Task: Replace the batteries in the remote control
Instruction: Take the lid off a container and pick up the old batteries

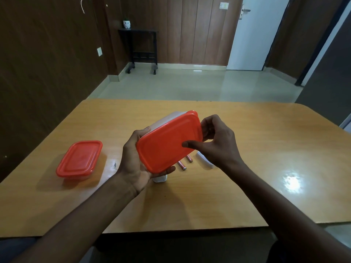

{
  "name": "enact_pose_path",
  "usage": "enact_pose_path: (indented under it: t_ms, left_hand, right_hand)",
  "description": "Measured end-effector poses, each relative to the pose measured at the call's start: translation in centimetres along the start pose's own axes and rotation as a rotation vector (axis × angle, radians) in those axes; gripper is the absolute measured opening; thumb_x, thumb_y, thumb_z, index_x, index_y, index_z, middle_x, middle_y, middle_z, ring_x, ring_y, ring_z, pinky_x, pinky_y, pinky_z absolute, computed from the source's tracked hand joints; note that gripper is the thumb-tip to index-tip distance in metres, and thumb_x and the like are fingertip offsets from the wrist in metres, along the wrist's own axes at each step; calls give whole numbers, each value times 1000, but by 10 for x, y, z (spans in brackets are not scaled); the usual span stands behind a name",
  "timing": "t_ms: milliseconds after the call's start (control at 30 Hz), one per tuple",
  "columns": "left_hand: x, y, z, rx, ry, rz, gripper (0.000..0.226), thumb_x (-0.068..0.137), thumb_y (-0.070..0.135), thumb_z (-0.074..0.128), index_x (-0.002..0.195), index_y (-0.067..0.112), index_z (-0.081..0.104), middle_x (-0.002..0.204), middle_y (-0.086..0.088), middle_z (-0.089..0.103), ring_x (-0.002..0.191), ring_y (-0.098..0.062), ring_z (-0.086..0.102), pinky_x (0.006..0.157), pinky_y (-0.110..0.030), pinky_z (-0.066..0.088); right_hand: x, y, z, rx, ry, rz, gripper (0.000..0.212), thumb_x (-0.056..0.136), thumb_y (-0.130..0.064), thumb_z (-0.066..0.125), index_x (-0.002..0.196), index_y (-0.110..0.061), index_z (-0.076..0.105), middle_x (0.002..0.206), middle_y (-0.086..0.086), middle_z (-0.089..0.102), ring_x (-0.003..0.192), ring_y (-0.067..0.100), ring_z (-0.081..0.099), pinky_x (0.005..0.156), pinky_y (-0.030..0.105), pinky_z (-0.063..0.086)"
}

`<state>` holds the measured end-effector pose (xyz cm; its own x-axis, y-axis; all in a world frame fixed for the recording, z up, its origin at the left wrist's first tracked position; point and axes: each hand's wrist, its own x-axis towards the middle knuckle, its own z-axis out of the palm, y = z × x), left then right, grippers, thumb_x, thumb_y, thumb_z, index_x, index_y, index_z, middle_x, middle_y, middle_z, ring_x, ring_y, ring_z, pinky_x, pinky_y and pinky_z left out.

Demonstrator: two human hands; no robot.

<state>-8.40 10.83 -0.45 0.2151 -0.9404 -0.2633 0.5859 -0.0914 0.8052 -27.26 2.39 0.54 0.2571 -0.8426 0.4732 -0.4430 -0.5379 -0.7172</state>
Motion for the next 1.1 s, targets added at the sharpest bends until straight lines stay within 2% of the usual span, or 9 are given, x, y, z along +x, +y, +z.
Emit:
enact_pose_path:
  t_ms: [233, 267, 367, 433, 600, 667, 833, 933, 1100]
  left_hand:
    - [2, 5, -2, -2, 21, 20, 32, 89, 50, 54, 94, 26, 76, 97, -10, 78, 88, -39, 72, 83, -67, 52]
    - [3, 6, -2, -19, 20, 22, 33, 90, 50, 53, 96, 27, 76, 97, -8, 78, 87, -35, 72, 83, -61, 54]
    - [8, 11, -2, -104, 16, 4, 39, 91, 55, 50, 107, 28, 73, 108, -6, 72, 97, -29, 65, 95, -53, 48]
    - [10, 11, -2, -141, 0, -13, 48, 93, 60, 46, 112, 26, 73, 114, -7, 72, 102, -30, 65, 100, -55, 44]
    - [14, 11, -1, -250, 53, -86, 61, 85, 64, 58, 127, 20, 63, 133, -21, 57, 118, -47, 59, 95, -72, 44]
    - [16, 10, -1, -272, 118, -119, 68, 79, 63, 65, 130, 19, 62, 135, -24, 52, 111, -52, 62, 94, -73, 44]
    - [13, -2, 3, -278, 64, -205, 61, 79, 60, 66, 121, 15, 65, 129, -28, 58, 108, -54, 64, 90, -72, 49]
    - [11, -9, 6, -279, 33, -239, 67, 79, 61, 67, 128, 15, 63, 128, -28, 61, 109, -54, 65, 90, -75, 46]
    - [9, -14, 5, -237, -10, -249, 68, 81, 63, 65, 129, 15, 62, 130, -28, 60, 108, -54, 66, 94, -77, 43]
  right_hand:
    - [-5, -9, 1, 32, -89, 71, 52, 68, -26, 91, 101, -18, 51, 87, -12, 55, 76, 2, 51, 62, 8, 42]
    - [-5, -12, -1, 117, -147, 100, 50, 71, -22, 90, 106, -18, 54, 92, -12, 59, 81, 5, 56, 67, 10, 47]
    - [-8, -21, -5, 393, -293, 158, 52, 77, -9, 84, 122, -19, 61, 111, 1, 69, 102, 21, 68, 82, 37, 61]
    - [-9, -26, -6, 518, -322, 144, 45, 80, -6, 80, 121, -20, 67, 112, 4, 73, 103, 23, 70, 85, 40, 60]
    - [0, -27, -18, 661, -102, 64, 31, 81, -8, 61, 102, -27, 74, 102, 6, 74, 89, 14, 65, 75, 22, 54]
    - [6, -15, -24, 465, 38, 9, 33, 83, -9, 50, 106, -18, 71, 106, 14, 69, 88, 14, 59, 72, 21, 49]
    - [19, 44, -28, -485, 215, -163, 36, 94, 0, 51, 126, -9, 65, 103, 12, 51, 99, 28, 46, 80, 37, 46]
    - [18, 73, -24, -721, 108, -26, 44, 89, 7, 48, 126, -9, 65, 107, 15, 51, 107, 33, 45, 75, 45, 53]
    - [15, 100, -21, -928, -335, 165, 35, 84, 5, 43, 106, -3, 70, 115, 17, 57, 112, 37, 51, 83, 43, 52]
